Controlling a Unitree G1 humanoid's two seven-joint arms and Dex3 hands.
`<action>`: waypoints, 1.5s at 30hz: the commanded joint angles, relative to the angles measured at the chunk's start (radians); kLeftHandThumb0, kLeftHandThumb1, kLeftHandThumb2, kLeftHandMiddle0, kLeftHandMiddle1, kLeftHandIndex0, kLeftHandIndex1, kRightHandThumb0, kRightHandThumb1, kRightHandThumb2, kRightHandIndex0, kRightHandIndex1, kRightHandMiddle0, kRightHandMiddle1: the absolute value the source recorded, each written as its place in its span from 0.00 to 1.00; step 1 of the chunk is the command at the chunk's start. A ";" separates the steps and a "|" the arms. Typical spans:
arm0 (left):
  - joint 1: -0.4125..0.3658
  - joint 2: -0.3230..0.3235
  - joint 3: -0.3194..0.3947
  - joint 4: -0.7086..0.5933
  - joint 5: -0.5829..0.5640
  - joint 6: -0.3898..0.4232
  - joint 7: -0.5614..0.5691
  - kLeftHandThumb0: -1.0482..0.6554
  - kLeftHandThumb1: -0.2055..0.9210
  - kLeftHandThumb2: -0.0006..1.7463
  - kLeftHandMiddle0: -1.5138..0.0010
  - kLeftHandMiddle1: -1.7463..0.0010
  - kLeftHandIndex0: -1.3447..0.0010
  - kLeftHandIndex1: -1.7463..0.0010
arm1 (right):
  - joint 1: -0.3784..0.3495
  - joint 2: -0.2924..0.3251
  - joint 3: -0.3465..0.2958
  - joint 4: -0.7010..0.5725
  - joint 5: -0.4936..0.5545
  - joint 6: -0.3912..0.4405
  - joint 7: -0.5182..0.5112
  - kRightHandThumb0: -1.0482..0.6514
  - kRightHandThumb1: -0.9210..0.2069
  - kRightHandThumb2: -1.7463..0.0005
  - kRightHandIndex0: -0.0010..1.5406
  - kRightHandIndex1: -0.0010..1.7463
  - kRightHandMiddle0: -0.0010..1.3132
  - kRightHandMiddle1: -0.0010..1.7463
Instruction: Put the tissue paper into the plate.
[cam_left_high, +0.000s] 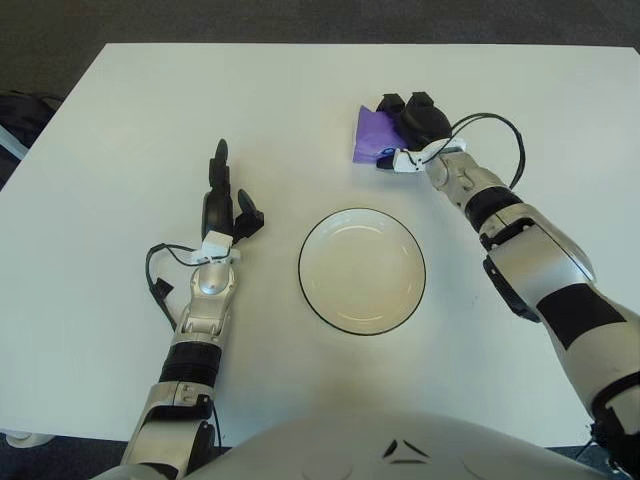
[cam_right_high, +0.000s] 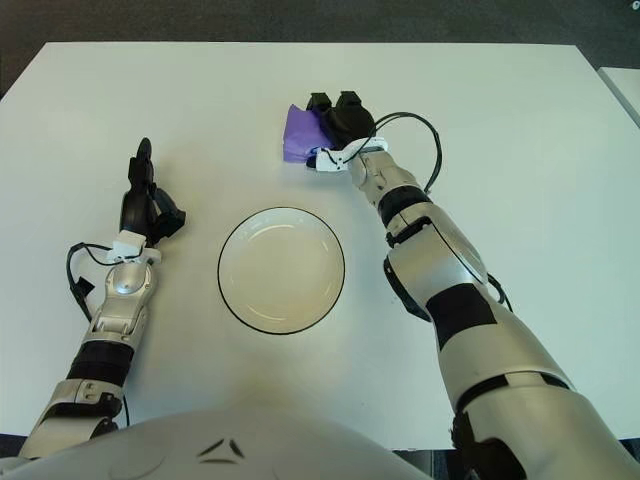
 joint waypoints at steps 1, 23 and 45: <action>0.117 -0.059 -0.029 0.101 0.009 0.019 0.007 0.10 1.00 0.68 0.98 1.00 1.00 0.89 | 0.051 0.011 -0.007 0.016 0.008 -0.014 0.014 0.58 0.67 0.19 0.79 1.00 0.82 1.00; 0.114 -0.061 -0.029 0.123 0.005 0.006 0.005 0.11 1.00 0.68 0.97 0.99 1.00 0.89 | 0.052 -0.027 -0.025 -0.026 -0.003 -0.058 -0.103 0.60 0.71 0.14 0.86 1.00 0.90 1.00; 0.120 -0.061 -0.031 0.132 0.000 -0.002 -0.003 0.10 1.00 0.68 0.99 1.00 1.00 0.92 | -0.007 -0.102 -0.184 -0.369 0.092 -0.044 -0.013 0.60 0.67 0.14 0.86 1.00 0.90 1.00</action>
